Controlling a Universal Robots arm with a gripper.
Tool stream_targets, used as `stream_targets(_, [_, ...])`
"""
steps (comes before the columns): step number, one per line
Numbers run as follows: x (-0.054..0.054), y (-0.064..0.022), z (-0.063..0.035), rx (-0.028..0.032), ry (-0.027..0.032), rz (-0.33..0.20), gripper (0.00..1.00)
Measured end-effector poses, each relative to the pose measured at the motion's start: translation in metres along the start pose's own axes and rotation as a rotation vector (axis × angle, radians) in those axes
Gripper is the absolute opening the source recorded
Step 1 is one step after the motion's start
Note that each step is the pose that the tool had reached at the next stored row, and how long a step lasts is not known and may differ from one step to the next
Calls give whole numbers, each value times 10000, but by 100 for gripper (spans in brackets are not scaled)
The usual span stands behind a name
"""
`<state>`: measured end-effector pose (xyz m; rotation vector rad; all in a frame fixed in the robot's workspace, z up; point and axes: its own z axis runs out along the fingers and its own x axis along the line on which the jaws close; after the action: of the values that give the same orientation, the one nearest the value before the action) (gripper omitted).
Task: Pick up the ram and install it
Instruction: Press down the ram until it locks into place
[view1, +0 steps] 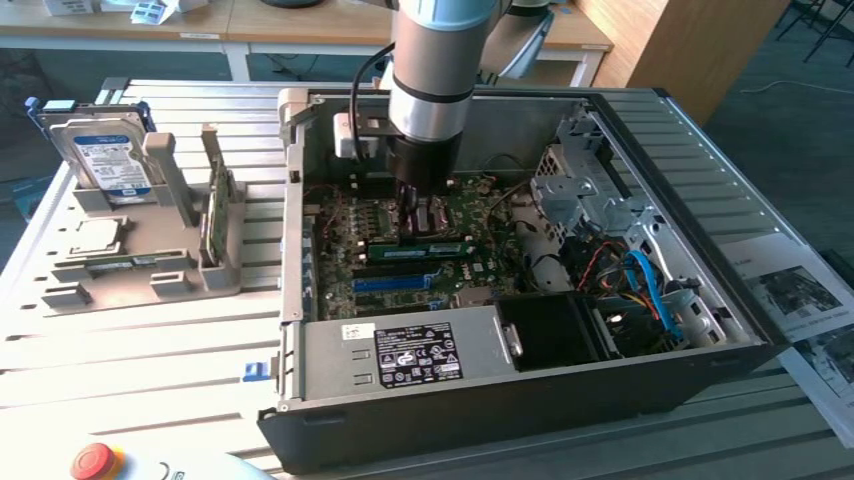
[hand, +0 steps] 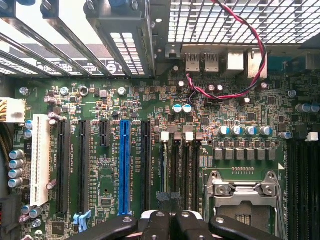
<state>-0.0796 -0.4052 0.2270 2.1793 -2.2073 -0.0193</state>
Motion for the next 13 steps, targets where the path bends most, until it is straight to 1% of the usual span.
stream_targets(13, [0,-1,15,0,0,1,10])
